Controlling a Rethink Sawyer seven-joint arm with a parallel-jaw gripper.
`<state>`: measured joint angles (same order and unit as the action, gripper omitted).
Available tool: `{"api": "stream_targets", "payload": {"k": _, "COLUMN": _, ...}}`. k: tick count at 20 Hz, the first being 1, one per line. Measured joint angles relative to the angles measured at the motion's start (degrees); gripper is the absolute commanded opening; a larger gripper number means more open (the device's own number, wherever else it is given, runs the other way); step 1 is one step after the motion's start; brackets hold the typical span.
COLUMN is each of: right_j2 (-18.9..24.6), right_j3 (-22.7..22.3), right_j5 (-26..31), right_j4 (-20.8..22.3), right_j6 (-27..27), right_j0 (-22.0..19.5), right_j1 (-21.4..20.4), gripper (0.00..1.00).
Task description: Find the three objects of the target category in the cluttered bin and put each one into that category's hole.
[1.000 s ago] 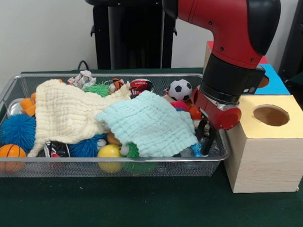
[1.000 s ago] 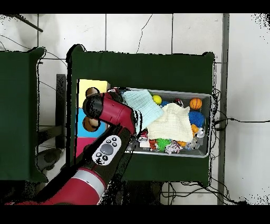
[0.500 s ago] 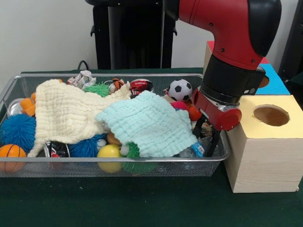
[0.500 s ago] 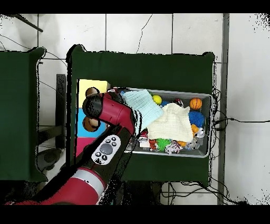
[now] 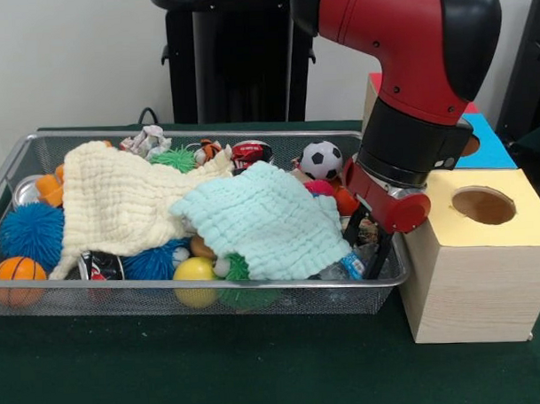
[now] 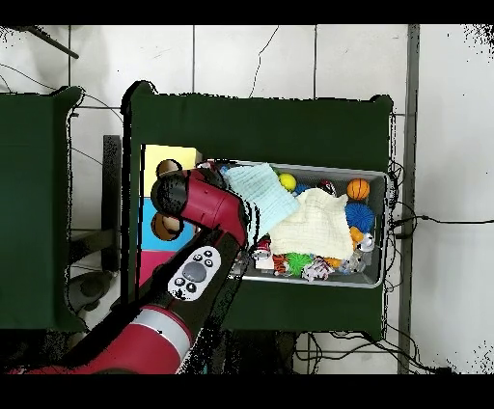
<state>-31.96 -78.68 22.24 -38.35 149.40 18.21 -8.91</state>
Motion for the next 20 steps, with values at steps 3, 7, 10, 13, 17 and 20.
{"api": "stream_targets", "payload": {"k": 3, "right_j2": -0.1, "right_j3": 0.1, "right_j5": 0.0, "right_j4": 0.0, "right_j6": 0.0, "right_j0": 0.0, "right_j1": 0.2, "gripper": 1.00}}
{"api": "stream_targets", "payload": {"k": 7, "right_j2": -0.6, "right_j3": 0.4, "right_j5": 0.0, "right_j4": -0.2, "right_j6": 0.0, "right_j0": 0.3, "right_j1": 0.7, "gripper": 1.00}}
{"api": "stream_targets", "payload": {"k": 10, "right_j2": -0.9, "right_j3": 0.5, "right_j5": 0.0, "right_j4": -0.4, "right_j6": 0.0, "right_j0": 0.4, "right_j1": 0.9, "gripper": 1.00}}
{"api": "stream_targets", "payload": {"k": 13, "right_j2": -1.4, "right_j3": 0.7, "right_j5": 0.0, "right_j4": -0.5, "right_j6": 0.0, "right_j0": 0.7, "right_j1": 1.4, "gripper": 1.00}}
{"api": "stream_targets", "payload": {"k": 17, "right_j2": -2.0, "right_j3": 1.2, "right_j5": 0.1, "right_j4": -0.8, "right_j6": 0.0, "right_j0": 1.1, "right_j1": 2.1, "gripper": 1.00}}
{"api": "stream_targets", "payload": {"k": 20, "right_j2": -2.6, "right_j3": 1.5, "right_j5": 0.1, "right_j4": -1.0, "right_j6": 0.0, "right_j0": 1.4, "right_j1": 2.6, "gripper": 1.00}}
